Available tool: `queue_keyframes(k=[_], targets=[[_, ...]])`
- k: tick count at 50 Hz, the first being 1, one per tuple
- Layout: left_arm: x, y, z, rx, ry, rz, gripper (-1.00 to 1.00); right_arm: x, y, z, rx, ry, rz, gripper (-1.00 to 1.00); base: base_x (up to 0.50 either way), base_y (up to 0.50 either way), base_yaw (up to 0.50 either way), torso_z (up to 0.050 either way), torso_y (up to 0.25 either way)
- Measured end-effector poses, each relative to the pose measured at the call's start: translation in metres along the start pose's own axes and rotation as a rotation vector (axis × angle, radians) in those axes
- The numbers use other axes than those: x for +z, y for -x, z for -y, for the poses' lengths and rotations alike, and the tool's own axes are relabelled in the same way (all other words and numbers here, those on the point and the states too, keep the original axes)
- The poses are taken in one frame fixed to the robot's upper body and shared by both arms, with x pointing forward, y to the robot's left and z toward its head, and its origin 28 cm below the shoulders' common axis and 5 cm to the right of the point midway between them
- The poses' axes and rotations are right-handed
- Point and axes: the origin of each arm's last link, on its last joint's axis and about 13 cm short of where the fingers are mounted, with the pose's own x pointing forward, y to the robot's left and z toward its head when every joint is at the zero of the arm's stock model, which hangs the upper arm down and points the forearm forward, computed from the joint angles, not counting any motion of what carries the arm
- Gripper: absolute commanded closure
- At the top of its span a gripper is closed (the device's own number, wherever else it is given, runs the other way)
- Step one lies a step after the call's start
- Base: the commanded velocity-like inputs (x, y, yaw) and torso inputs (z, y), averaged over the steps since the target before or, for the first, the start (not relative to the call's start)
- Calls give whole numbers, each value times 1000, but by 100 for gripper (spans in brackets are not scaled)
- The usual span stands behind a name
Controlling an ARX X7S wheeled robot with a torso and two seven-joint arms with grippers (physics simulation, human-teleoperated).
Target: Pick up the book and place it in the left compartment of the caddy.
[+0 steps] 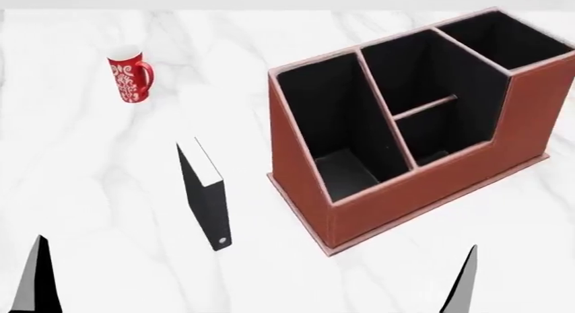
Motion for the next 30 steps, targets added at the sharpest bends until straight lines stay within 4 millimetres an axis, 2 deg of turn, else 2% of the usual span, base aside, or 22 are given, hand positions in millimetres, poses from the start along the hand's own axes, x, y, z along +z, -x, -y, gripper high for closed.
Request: queue_keyframes(k=[30], targets=[[2,0,0,-11,12,-3,-100,-1,1,0,21,-27,3,-100,0,-500,0,0,0]])
